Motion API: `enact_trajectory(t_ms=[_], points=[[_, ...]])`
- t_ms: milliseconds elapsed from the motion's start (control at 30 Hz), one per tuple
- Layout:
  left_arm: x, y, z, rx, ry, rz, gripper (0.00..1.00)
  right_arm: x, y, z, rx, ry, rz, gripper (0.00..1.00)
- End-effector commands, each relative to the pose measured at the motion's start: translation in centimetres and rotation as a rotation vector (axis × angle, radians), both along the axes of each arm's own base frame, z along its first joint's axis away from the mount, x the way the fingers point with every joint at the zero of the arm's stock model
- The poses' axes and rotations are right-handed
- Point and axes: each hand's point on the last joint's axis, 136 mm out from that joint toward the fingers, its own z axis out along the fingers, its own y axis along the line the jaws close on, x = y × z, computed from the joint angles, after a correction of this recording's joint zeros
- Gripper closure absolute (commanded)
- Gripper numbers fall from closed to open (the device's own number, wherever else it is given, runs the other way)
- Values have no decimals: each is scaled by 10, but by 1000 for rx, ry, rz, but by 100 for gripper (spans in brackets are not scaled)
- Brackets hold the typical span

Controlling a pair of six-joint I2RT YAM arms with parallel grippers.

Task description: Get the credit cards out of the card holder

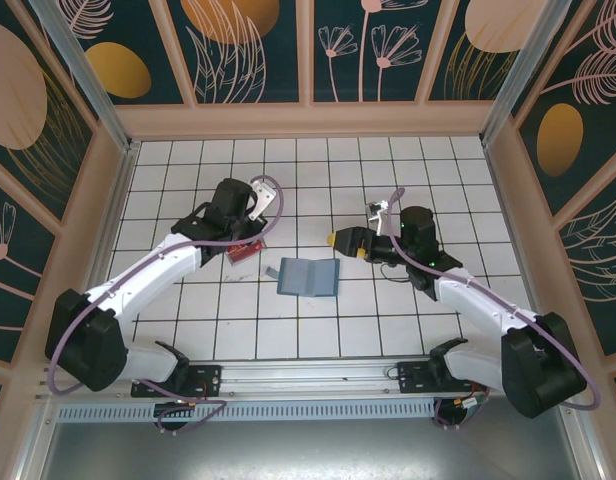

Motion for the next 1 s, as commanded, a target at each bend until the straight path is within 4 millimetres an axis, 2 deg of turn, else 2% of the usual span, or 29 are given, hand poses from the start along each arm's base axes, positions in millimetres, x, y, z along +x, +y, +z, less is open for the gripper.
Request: enact_trajectory(t_ms=[0,300,633,967], points=[[9,22,-10,205,-18,-70,100,-2,-3,4,1,-49,-2,1],[26,45,-28,326,-5,-75,100,-7,-5,-6,-8,-37,6,1],[38,48,-39,338,-2,-79,100,-6,-5,-8,-19,-29,7,1],[32,48,-57,316,40,-90,100,-6,-7,-14,-28,-17,-3,1]])
